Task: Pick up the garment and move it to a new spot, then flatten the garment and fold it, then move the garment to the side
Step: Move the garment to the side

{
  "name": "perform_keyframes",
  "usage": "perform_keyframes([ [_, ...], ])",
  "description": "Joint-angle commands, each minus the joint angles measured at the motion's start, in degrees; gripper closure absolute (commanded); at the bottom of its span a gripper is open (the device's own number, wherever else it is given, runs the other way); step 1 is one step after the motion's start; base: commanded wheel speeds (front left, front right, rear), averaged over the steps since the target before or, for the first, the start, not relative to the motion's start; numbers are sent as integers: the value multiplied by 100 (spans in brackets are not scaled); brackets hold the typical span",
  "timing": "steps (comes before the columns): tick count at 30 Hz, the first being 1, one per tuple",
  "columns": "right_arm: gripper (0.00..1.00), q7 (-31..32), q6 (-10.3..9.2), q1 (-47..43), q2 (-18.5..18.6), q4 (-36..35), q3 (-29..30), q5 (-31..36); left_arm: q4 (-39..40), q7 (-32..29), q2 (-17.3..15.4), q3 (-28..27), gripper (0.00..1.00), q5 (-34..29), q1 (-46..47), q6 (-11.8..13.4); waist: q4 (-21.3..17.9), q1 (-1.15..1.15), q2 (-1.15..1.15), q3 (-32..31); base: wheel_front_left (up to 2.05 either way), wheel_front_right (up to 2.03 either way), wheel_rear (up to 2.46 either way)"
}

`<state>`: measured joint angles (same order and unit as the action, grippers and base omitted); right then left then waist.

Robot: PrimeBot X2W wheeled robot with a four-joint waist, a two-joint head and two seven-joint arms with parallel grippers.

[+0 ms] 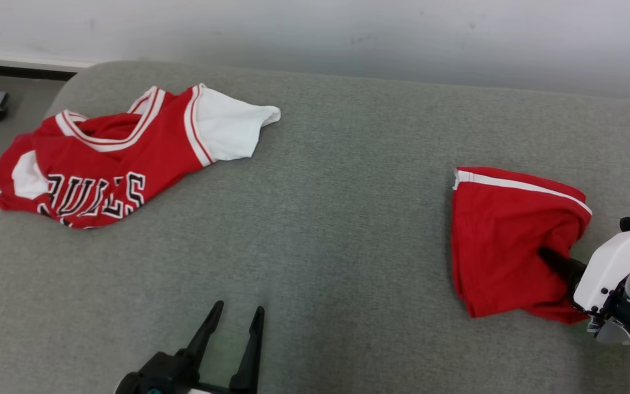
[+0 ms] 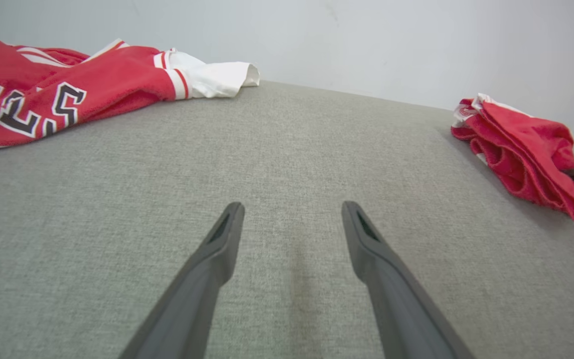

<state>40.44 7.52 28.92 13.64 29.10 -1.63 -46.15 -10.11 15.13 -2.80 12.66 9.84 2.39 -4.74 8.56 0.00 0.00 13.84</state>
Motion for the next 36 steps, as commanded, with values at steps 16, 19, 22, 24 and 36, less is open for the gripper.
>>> perform_keyframes([
  [16,100,-1135,-10,411,936,193,-35,1255,260,0,-114,-136,0,-424,473,-199,-1331,0,0,744,0,0,0],
  [19,100,-1429,-10,639,1142,350,-24,1811,314,0,-143,-92,0,-459,619,-228,-1342,0,0,965,0,0,0],
  [22,100,-1625,-11,979,1321,539,114,2315,347,0,-184,-8,0,-485,768,-242,-1292,0,0,1201,0,0,0],
  [24,100,-1656,-11,1228,1434,727,260,2600,387,1,-208,95,0,-513,867,-255,-1227,0,0,1350,0,0,0],
  [36,0,-2036,-11,2178,1709,1615,1245,4299,420,-10,-341,201,0,-446,1063,-271,-1060,0,0,1686,0,0,0],
])
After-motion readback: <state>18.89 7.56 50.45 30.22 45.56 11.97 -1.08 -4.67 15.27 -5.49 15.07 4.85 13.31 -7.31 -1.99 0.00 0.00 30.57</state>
